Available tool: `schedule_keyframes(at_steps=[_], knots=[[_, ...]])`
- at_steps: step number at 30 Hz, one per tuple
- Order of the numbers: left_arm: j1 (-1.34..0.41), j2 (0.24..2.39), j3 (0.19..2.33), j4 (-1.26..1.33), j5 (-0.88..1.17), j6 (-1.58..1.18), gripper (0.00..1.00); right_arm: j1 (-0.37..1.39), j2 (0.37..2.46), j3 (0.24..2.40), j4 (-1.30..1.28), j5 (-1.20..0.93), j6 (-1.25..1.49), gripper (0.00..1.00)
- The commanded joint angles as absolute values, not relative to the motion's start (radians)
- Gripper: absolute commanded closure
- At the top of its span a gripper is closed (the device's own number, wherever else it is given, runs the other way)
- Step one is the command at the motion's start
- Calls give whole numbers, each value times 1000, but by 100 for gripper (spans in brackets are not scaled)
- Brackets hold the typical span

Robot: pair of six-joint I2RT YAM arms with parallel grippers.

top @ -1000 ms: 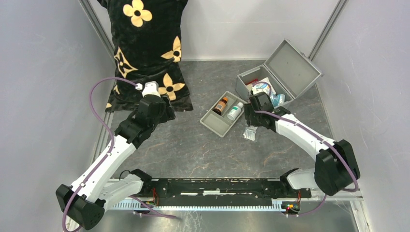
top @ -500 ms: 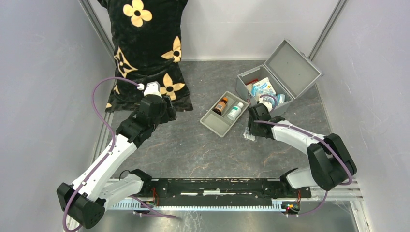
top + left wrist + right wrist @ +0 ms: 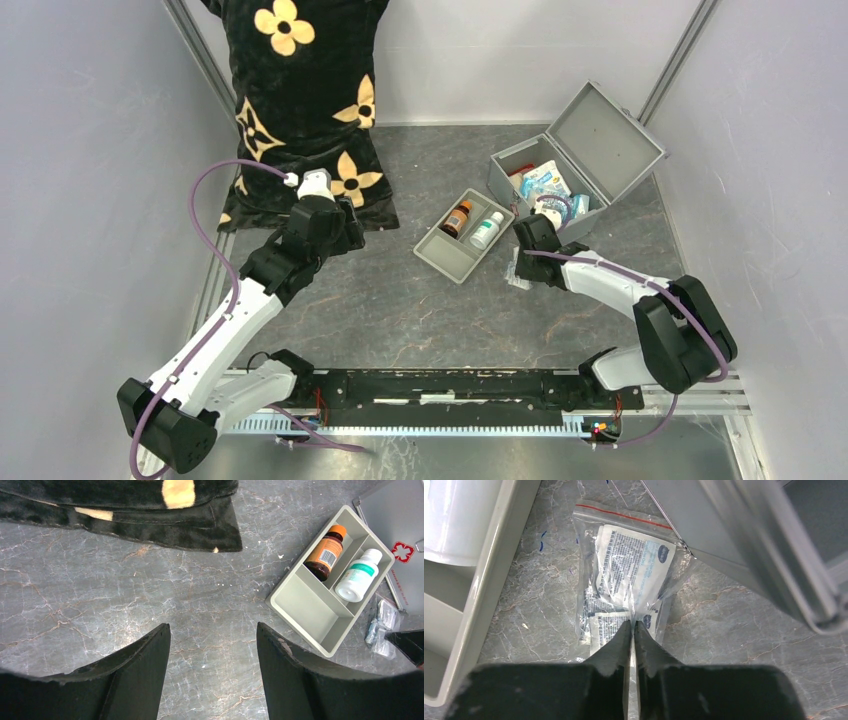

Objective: Organize the medicine kit
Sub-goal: Pick up the medical item at the center of the board, then place the medical item at the medicine box compartment.

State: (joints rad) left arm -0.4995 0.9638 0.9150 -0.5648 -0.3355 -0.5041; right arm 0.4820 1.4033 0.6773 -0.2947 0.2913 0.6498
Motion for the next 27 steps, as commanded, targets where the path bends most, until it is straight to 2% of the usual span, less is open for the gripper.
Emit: schedule_keyframes(at_steps=[1,3,13,20,27], knots=[[-497,962,924,-526,-332,-510,30,480,1382,668,-286,289,635,95],[-498,961,924,-525,-331,-511,30,479,1376,669,-287,282,630,100],[-497,959,922,-524,-331,-511,30,480,1217,694,-266,214,497,100],[-497,967,917,-517,-327,-520,30,484,1126,662,-93,-30,305,100],[-497,970,917,-515,-327,-521,30,522,1287,814,-99,-340,-64,100]])
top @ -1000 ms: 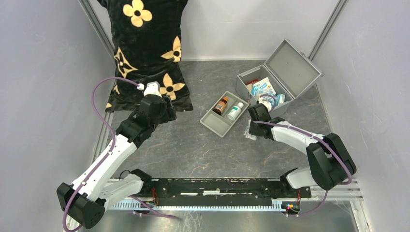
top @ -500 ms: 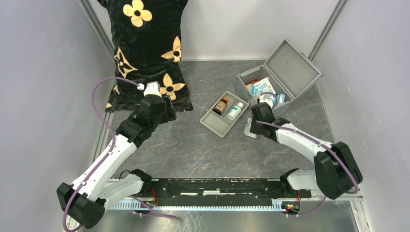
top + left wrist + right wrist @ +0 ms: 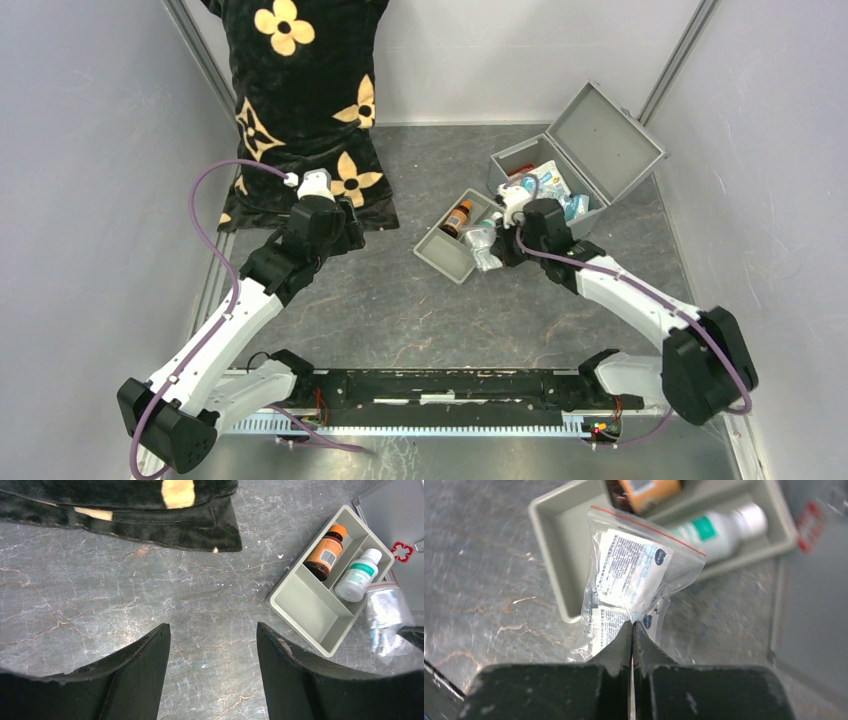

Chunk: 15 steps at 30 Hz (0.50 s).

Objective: Organize the medicine kit
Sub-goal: Place the medical item at the medicine box compartment.

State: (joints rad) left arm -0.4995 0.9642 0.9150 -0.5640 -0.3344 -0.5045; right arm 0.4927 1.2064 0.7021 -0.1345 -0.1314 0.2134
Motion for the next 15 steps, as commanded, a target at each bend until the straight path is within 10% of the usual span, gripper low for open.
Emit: schedule_keyframes(at_steps=[1,15], knots=[[-497,970,917,-516,-326,-520,30,527,1321,848,-123,-360,-128,100],[-497,944,934,-554,-355,-503,30,618,1688,1212,-384,-386,-419,100]])
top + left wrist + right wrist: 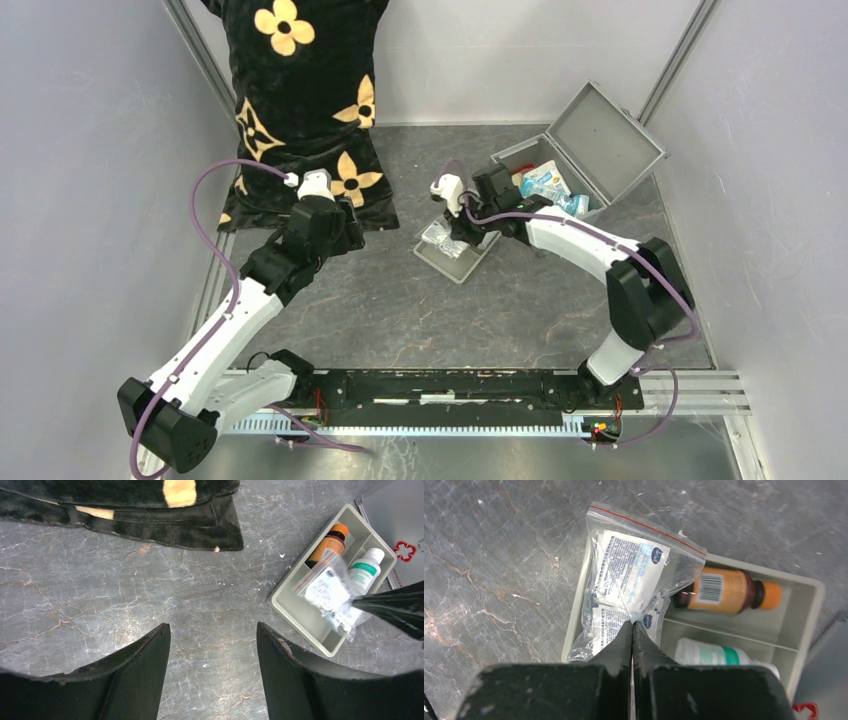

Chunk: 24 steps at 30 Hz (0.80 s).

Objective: Organize the medicine kit
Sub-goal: Place the medical item at the medicine box compartment.

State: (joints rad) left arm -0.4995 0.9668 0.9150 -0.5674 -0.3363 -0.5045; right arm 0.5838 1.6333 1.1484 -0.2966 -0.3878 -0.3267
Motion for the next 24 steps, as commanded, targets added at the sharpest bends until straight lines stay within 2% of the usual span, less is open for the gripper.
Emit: schedule_keyframes(at_steps=[1,24], knots=[[-497,943,933,-557,-357,-502,30,625,1701,1215,-388,-372,-419,100],[-497,971,956,-559,-360,-488,29,640,1821,1224,-413,-274,-409,100]])
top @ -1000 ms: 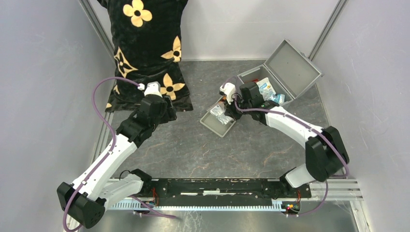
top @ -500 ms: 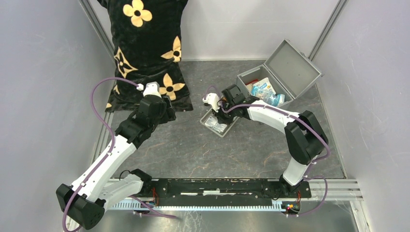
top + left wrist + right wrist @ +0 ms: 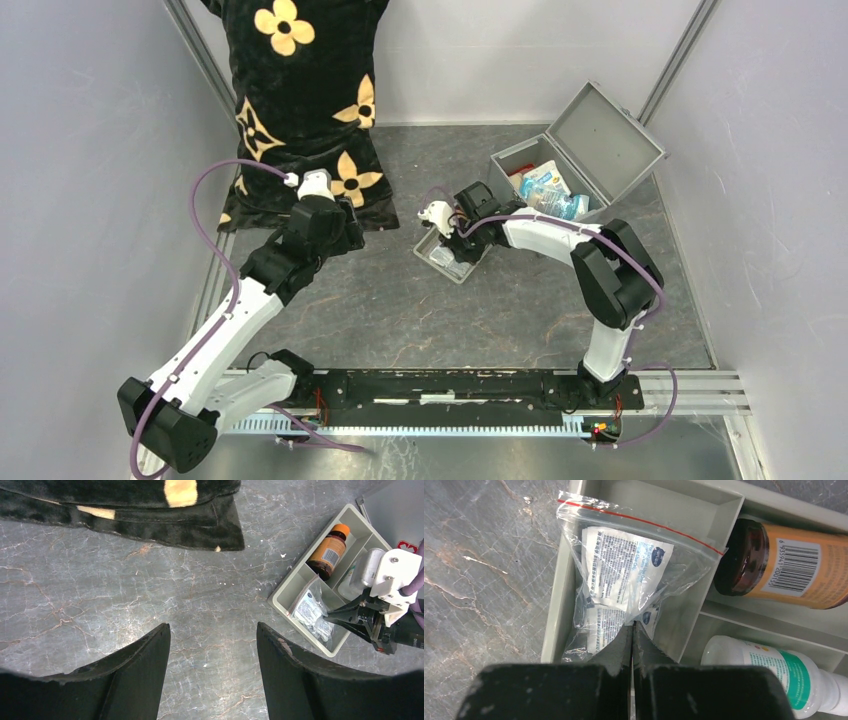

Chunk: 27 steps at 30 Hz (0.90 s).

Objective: Organize the medicine kit
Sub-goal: Place the medical item at the medicine box compartment.

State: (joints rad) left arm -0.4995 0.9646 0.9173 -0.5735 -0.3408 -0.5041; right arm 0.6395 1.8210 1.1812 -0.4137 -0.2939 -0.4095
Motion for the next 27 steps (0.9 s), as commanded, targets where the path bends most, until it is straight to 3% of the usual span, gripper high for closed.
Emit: schedule_keyframes(at_steps=[1,4,9,16,20,27], knots=[[-497,972,957,-558,-360,-488,29,641,1816,1222,-409,-255,-402,99],[-497,975,956,-559,-359,-492,29,640,1800,1226,-407,-204,-383,93],[-497,979,959,-558,-351,-495,29,640,1771,1233,-410,-214,-354,67],[-497,982,962,-557,-351,-494,29,644,1710,1240,-381,-327,-321,58],[-497,984,960,-556,-350,-497,29,658,1721,1237,-326,-402,-284,61],[-497,979,958,-559,-354,-497,30,673,1799,1275,-299,-377,-230,90]])
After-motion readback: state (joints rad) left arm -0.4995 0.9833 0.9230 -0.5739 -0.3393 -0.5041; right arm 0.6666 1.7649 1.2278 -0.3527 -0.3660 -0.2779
